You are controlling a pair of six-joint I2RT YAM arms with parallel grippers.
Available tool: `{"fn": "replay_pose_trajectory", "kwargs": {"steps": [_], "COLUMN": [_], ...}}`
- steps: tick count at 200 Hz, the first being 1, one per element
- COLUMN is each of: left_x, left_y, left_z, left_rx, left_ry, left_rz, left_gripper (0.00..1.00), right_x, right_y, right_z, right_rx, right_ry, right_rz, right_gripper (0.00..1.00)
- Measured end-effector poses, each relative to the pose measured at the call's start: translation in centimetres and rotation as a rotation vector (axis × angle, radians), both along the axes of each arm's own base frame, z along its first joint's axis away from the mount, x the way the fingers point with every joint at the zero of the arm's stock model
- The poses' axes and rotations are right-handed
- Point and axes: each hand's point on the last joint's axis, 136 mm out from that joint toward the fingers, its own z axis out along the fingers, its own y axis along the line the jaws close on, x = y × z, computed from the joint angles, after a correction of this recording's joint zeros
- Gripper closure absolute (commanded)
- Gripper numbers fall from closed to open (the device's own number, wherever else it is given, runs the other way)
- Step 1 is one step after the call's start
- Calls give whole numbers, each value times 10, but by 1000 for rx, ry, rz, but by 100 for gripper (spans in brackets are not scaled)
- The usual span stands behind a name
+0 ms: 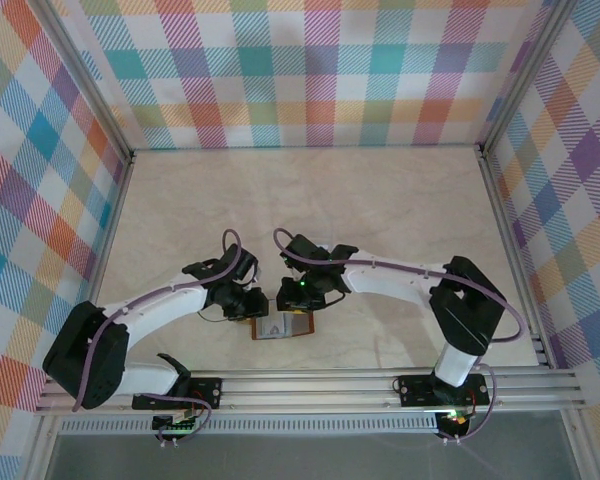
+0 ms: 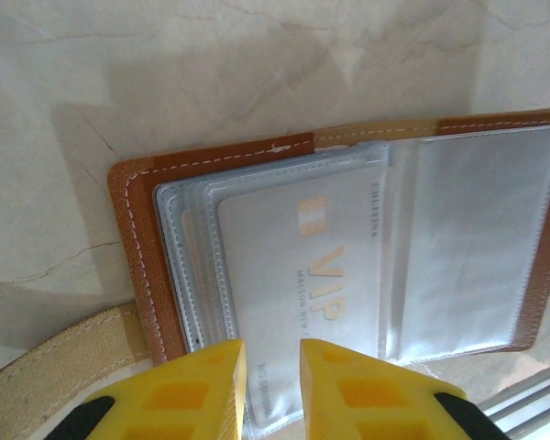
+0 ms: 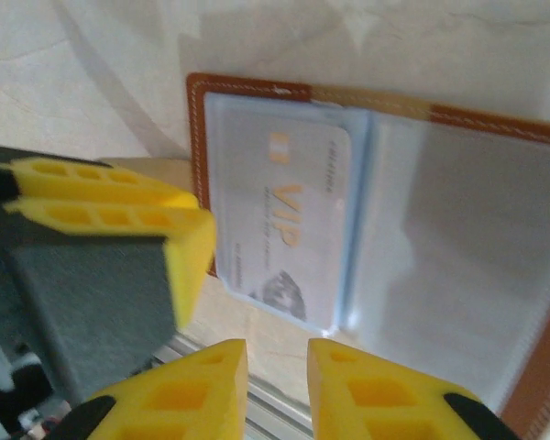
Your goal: Take the credit cards out of the card holder
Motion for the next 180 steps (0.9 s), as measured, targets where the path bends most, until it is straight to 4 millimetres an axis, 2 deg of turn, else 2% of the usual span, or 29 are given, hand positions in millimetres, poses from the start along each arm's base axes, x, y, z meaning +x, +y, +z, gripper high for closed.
{"fn": "replay_pose_trajectory", "kwargs": {"steps": [43, 81, 180], "left_x": [-4, -3, -3], "left_y": [8, 9, 9], "left_z": [-20, -20, -21], "left_rx": [67, 69, 62], "left_ry": [31, 24, 10], "left_rz": [-5, -7, -6], "left_gripper": [77, 78, 78], "right_x": [3, 1, 4], "right_y": [18, 19, 13], "right_z": [-23, -42, -49], "right_rx": [46, 27, -10], "right_ry": [53, 84, 61], "right_rz": [10, 13, 6], "right_gripper": [76, 76, 75]}}
